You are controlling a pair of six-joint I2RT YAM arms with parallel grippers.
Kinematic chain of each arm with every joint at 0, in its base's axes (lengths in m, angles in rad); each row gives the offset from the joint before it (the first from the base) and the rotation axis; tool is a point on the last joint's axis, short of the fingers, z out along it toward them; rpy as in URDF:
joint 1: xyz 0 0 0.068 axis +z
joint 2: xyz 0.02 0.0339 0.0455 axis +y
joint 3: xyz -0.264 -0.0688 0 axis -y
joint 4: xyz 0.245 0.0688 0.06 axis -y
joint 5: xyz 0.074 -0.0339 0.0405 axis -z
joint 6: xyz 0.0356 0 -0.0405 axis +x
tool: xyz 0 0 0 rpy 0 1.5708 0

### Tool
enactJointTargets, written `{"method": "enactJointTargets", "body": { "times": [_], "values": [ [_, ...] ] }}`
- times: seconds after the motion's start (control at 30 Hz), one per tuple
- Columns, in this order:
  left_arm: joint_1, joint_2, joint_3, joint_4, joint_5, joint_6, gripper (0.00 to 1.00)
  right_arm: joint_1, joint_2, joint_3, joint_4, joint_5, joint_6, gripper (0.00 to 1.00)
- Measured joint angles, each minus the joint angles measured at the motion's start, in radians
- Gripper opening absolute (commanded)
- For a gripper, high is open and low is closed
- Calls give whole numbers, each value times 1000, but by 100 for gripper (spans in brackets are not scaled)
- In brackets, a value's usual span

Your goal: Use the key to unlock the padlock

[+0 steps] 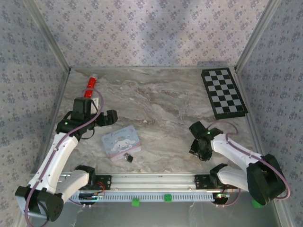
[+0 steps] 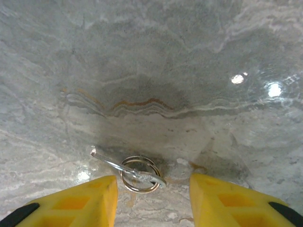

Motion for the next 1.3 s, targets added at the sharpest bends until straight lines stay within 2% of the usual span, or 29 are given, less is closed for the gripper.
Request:
{"method": "enactJointTargets", "body": {
  "times": [0.37, 0.47, 0.57, 0.7, 1.3],
  "values": [
    [0, 6, 0, -3, -25, 1, 100, 0, 29, -1, 11, 13, 2, 31],
    [0, 11, 0, -4, -26, 0, 100, 0, 32, 3, 7, 14, -2, 31],
    [0, 13, 0, -8, -30, 1, 100, 0, 37, 7, 9, 11, -10, 36],
    [0, 13, 0, -14, -33, 1, 100, 4, 39, 11, 13, 8, -13, 37],
    [1, 13, 0, -21, -45, 1, 100, 10, 39, 25, 61, 8, -20, 23]
  ]
}}
